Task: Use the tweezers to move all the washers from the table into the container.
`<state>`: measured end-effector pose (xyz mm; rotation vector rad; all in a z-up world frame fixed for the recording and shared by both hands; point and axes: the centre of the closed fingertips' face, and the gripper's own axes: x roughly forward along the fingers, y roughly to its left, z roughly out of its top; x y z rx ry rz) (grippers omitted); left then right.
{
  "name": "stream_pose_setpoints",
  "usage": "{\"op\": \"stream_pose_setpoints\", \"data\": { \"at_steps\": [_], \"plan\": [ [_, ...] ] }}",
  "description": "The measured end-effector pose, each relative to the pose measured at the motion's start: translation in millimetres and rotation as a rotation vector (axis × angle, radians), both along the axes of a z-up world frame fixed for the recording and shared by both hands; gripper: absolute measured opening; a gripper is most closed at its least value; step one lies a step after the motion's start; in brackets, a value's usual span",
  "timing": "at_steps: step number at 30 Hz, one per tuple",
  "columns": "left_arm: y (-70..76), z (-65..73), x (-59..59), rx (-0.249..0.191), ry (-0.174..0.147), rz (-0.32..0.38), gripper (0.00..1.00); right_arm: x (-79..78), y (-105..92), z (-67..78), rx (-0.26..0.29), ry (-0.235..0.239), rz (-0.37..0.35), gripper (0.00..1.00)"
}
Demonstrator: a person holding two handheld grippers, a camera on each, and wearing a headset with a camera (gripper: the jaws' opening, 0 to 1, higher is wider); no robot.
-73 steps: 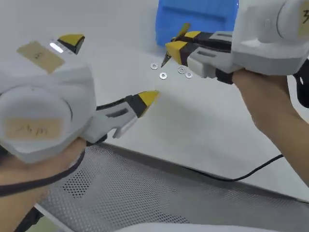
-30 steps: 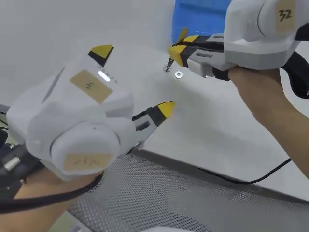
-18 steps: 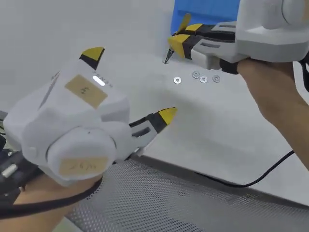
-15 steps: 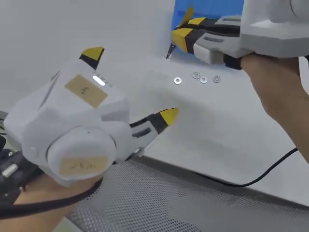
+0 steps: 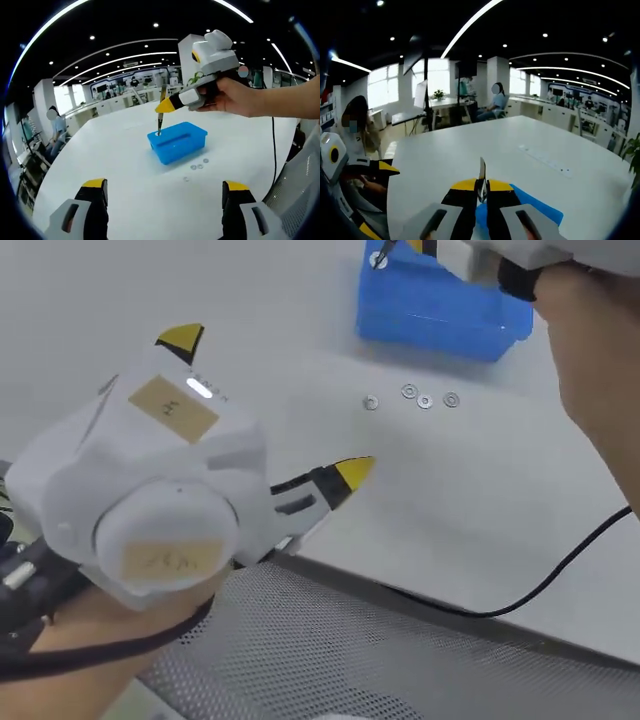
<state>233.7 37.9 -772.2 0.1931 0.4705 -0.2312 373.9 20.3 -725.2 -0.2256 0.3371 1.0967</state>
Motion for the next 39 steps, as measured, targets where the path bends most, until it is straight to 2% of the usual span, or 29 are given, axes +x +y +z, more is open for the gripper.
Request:
{"op": "stream_pose_setpoints", "data": {
  "at_steps": [4,12,17,20,26,34,37,39],
  "plan": [
    [0.1,0.5,0.1,0.001,-0.003,0.002,0.98,11.5,-2.1,-8.4,-0.025,-0.012,-0.038,0.02],
    [-2.7,0.5,-0.4,0.015,-0.006,-0.013,0.98,24.6,-1.5,-38.9,-0.035,0.040,-0.073,0.02],
    [-1.5,-0.6,-0.2,0.015,-0.001,-0.007,0.99,32.2,-4.2,-63.0,-0.052,0.095,-0.101,0.03],
    [-1.0,-0.6,-0.2,0.022,-0.003,-0.006,0.99,34.3,-4.8,-69.8,-0.036,0.127,-0.115,0.03],
    [1.3,-0.8,0.1,0.020,-0.001,0.004,0.98,32.8,-3.2,-81.9,-0.051,0.144,-0.120,0.03],
    [1.8,-2.0,0.0,0.030,0.004,0.004,0.98,31.4,-6.1,-82.4,-0.065,0.144,-0.127,0.03],
    [1.3,-2.0,0.0,0.034,0.004,0.002,0.98,29.7,-6.1,-74.7,-0.037,0.146,-0.131,0.03],
    [1.8,-2.0,0.1,0.032,0.004,0.005,0.98,26.0,-9.1,-62.4,-0.013,0.141,-0.131,0.03]
  ]
}}
